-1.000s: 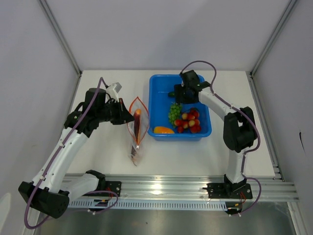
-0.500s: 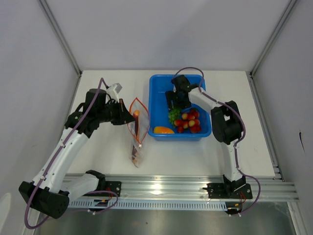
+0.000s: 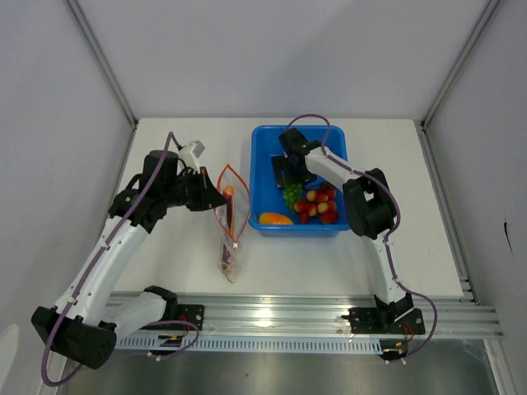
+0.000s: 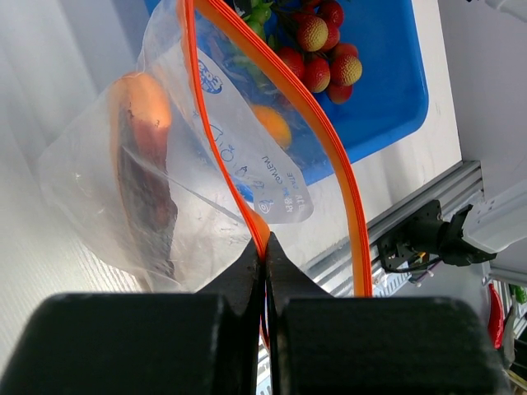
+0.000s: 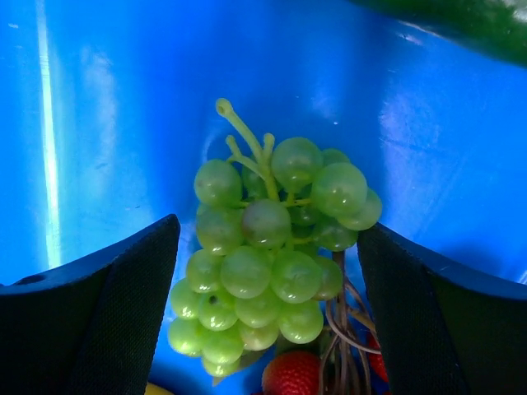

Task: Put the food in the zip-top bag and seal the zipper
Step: Pick up the fake fruit from the bin.

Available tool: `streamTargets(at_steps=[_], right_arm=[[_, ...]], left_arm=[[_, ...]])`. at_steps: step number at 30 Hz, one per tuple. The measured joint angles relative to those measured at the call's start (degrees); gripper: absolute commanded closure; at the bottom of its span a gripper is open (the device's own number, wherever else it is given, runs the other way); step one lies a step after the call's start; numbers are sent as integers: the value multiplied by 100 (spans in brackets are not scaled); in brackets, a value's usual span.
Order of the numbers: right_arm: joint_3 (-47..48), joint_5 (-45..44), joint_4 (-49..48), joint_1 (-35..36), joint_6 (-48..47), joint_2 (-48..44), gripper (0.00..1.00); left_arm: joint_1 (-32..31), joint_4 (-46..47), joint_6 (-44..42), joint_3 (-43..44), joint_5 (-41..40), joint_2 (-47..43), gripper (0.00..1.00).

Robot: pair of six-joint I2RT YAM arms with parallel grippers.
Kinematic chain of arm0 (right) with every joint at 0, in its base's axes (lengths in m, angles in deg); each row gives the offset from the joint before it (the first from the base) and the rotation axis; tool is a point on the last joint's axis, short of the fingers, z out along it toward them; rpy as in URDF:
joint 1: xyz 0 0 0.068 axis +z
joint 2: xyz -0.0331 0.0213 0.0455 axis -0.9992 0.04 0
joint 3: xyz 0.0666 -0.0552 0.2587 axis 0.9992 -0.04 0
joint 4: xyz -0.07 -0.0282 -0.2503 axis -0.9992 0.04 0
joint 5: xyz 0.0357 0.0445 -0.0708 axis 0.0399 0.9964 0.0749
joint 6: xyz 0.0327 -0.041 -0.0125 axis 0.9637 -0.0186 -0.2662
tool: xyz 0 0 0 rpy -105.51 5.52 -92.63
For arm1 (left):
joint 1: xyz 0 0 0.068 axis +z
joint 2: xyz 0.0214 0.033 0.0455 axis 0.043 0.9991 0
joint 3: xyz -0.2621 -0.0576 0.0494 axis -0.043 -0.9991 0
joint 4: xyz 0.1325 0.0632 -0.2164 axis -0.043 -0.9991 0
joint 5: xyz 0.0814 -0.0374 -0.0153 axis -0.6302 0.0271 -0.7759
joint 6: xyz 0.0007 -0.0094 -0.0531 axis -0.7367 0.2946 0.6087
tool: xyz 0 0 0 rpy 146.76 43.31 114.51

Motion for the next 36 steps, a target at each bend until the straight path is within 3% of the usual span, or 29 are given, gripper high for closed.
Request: streamTargets(at_steps=[5, 8, 9, 15, 24, 36], right_arm=[[170, -177, 173, 9, 22, 127, 26], [170, -184, 179, 9, 70, 127, 41], [170, -173, 175, 0, 85, 127, 53], [166, 101, 98, -87, 186, 125, 75], [-197, 439, -52, -223, 238, -328, 78], [-348, 981, -289, -42, 402, -2531, 79]], left_arm=[[0, 2, 0, -2, 33, 0, 99], [0, 4, 0, -15, 42, -4, 100], [0, 2, 0, -22, 42, -4, 99], [9, 0, 0, -33, 39, -7, 100], [11, 4, 2, -70, 37, -33, 100], [20, 33, 4, -101, 39, -33, 100]])
